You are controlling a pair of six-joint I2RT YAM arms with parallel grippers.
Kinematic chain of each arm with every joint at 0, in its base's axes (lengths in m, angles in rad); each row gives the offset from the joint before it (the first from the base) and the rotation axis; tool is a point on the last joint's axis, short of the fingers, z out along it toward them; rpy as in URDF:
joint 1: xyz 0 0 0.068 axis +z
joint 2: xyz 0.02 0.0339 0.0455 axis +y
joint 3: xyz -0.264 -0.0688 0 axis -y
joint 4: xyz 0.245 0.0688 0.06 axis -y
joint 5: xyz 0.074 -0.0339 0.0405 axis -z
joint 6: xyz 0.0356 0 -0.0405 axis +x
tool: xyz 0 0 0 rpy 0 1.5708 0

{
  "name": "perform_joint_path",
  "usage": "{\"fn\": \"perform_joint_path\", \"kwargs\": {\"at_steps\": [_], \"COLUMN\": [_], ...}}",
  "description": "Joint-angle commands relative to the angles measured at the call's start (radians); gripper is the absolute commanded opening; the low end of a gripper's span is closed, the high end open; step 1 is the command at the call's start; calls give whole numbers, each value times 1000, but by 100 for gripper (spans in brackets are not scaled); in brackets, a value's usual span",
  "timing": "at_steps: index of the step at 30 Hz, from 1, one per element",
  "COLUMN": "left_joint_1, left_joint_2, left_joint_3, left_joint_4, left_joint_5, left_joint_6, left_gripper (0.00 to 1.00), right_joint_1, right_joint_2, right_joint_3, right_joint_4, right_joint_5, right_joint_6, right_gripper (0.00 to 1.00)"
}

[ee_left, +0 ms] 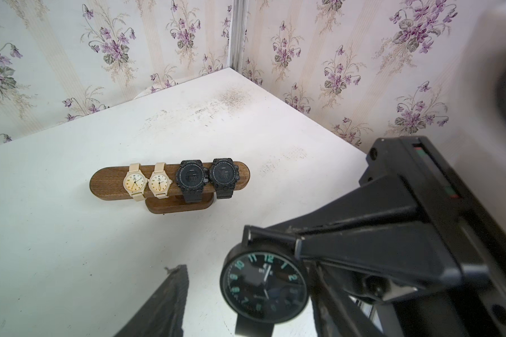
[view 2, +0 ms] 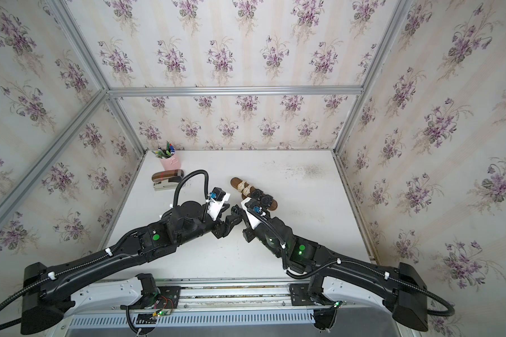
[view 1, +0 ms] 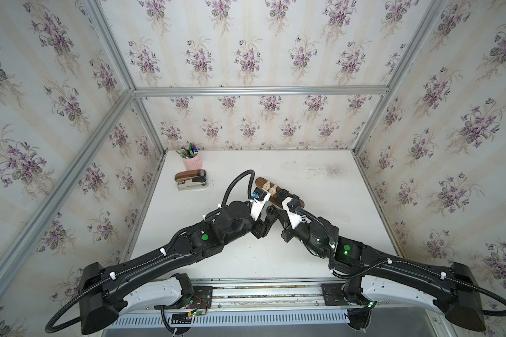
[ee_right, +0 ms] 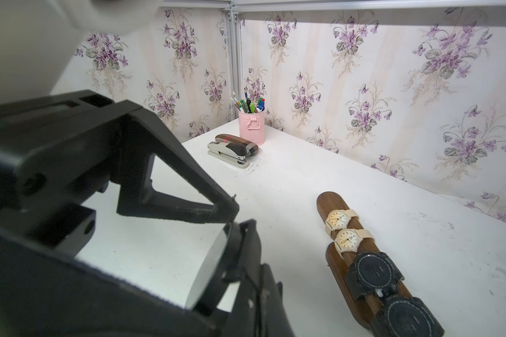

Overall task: Place watch on stand
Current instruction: Pick up the watch at the center of the board.

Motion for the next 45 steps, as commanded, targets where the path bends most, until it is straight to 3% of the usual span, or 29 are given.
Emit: {"fn": "perform_joint_path", "kwargs": {"at_steps": [1,13,16,23,33,39,42,45], "left_joint_1": [8,22,24,25,32,144,260,335], "left_joint_2": [5,9,7,6,10,63,124,200], "left_joint_3": [9,1,1,-1,8,81,136,212], "left_joint_4": [0,28,23,11,4,-128,-208,-266], "left_joint_5": [40,107,109,99,78,100,156,120], "left_joint_6": [-8,-12,-13,-16,-21,-18,-19,6], "left_gripper": [61,56,46,38,36,32,28,26], "right_joint_1": [3,7,8,8,6,-52,-167,-268], "right_joint_2": [1,9,5,13,2,-82,-141,-159], "right_joint_3": [3,-1,-4,-5,0,-52,-91,-86], "right_joint_4": [42,61,63,54,26,-16,-73,-159], "right_joint_5": [-7,-16,-10,-20,6,-49,-132,-144], "right_joint_6": [-17,-21,-20,-17,14,98,192,276], "right_gripper": [0,0,0,0,0,43,51,55]}}
